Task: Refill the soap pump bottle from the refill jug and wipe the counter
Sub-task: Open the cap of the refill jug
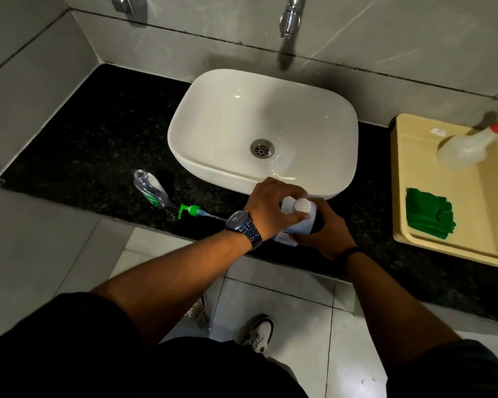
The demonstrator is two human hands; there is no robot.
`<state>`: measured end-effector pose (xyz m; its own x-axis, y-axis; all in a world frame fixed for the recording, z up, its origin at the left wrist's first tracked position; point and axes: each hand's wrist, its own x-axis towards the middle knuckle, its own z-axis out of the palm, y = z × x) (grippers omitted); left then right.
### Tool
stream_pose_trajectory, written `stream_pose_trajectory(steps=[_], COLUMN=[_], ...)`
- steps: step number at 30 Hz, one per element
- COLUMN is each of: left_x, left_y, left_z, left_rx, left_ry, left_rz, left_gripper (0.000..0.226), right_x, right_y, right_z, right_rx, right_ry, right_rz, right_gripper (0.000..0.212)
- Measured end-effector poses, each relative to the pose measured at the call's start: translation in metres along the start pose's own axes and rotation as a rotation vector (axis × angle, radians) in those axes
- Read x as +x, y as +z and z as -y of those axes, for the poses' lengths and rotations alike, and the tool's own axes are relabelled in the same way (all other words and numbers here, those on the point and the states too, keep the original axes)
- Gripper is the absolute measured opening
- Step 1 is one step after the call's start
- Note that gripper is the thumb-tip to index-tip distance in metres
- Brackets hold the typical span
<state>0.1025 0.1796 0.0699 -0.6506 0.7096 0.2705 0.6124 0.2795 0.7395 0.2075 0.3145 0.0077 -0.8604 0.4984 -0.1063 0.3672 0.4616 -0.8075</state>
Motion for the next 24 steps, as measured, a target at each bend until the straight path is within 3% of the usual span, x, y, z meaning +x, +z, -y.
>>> stream_pose_trajectory(steps=[7,14,20,24], left_x=[0.01,-0.014,-0.048,-0.052], left_y=[-0.001,-0.023,-0.022,-0.008], left_z=[-0.008,0.04,0.092,0.109], left_rx=[-0.022,0.0,0.079,0.194], left_ry=[0.088,-0.067,-0.213,-0.208], left_rz=[-0.126,-0.158,0.074,0.326], left_gripper=[0.038,0.038,0.041,0.043], right_x=[0.001,-0.003,-0.004,-0.004], right_y=[-0.002,-0.005,-0.003,-0.003], right_z=[0.0,0.001,0.002,0.001], right_rx=[-0.017,-0.009,-0.044,-0.054], right_ry=[0.005,-0.025,-0.034,-0.029], right_rz=[0.035,0.023,0.017,0.008], right_gripper=[0.076,0.069,0.069,0.067])
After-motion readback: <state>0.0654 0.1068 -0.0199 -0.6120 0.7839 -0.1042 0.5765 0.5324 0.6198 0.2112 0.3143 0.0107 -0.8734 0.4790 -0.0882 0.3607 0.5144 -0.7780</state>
